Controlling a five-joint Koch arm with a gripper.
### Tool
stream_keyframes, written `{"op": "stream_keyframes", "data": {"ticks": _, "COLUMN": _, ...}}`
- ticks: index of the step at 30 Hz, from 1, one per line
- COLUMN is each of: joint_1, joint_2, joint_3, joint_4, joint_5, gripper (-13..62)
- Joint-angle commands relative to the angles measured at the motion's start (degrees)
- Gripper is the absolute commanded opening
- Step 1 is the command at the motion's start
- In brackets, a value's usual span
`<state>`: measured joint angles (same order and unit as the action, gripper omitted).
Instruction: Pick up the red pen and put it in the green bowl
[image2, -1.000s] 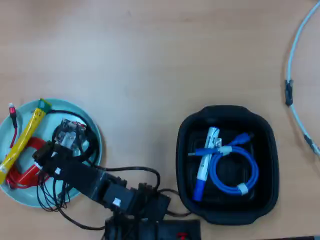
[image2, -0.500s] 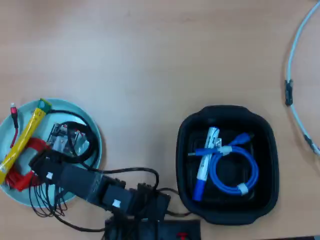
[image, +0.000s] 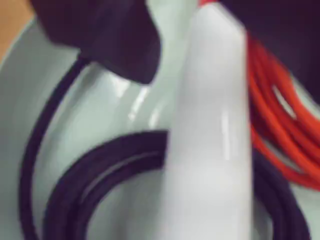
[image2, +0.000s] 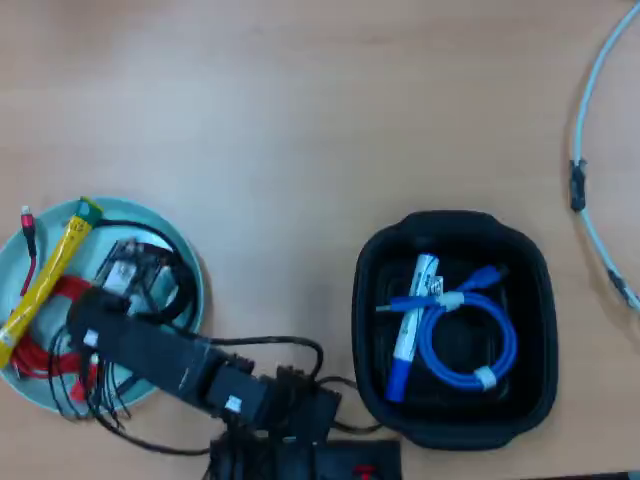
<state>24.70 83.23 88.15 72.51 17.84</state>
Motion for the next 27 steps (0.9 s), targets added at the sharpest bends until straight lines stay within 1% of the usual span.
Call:
{"op": "stream_keyframes", "data": {"ticks": 1, "joint_1": 2.46, "joint_2": 3.96, "joint_3": -8.7, "joint_4": 9.76, "joint_5": -0.7, "gripper": 42.2}}
{"op": "stream_keyframes", "data": {"ticks": 4, "joint_1": 3.87, "joint_2": 3.87, "joint_3": -17.05, "joint_4": 18.19, "joint_5": -0.79, "gripper": 42.2}}
{"op": "stream_keyframes", "data": {"ticks": 6, "joint_1": 7.29, "joint_2": 3.69, "joint_3": -21.01, "joint_4": 21.8, "joint_5": -0.79, "gripper": 42.2}}
{"op": "stream_keyframes", "data": {"ticks": 10, "joint_1": 16.17, "joint_2": 3.96, "joint_3": -22.41, "joint_4": 22.76, "joint_5": 0.0, "gripper": 42.2}}
{"op": "stream_keyframes", "data": {"ticks": 16, "joint_1": 31.2, "joint_2": 3.25, "joint_3": -21.53, "joint_4": 22.76, "joint_5": 5.98, "gripper": 42.2}}
{"op": "stream_keyframes", "data": {"ticks": 20, "joint_1": 38.58, "joint_2": 3.08, "joint_3": -18.54, "joint_4": 22.68, "joint_5": 10.02, "gripper": 42.2}}
{"op": "stream_keyframes", "data": {"ticks": 23, "joint_1": 41.92, "joint_2": 1.85, "joint_3": -14.85, "joint_4": 20.21, "joint_5": 9.14, "gripper": 42.3}}
{"op": "stream_keyframes", "data": {"ticks": 25, "joint_1": 43.68, "joint_2": 1.58, "joint_3": -9.93, "joint_4": 15.21, "joint_5": 4.22, "gripper": 42.5}}
{"op": "stream_keyframes", "data": {"ticks": 27, "joint_1": 45.26, "joint_2": 1.76, "joint_3": -2.55, "joint_4": 7.03, "joint_5": -4.57, "gripper": 42.7}}
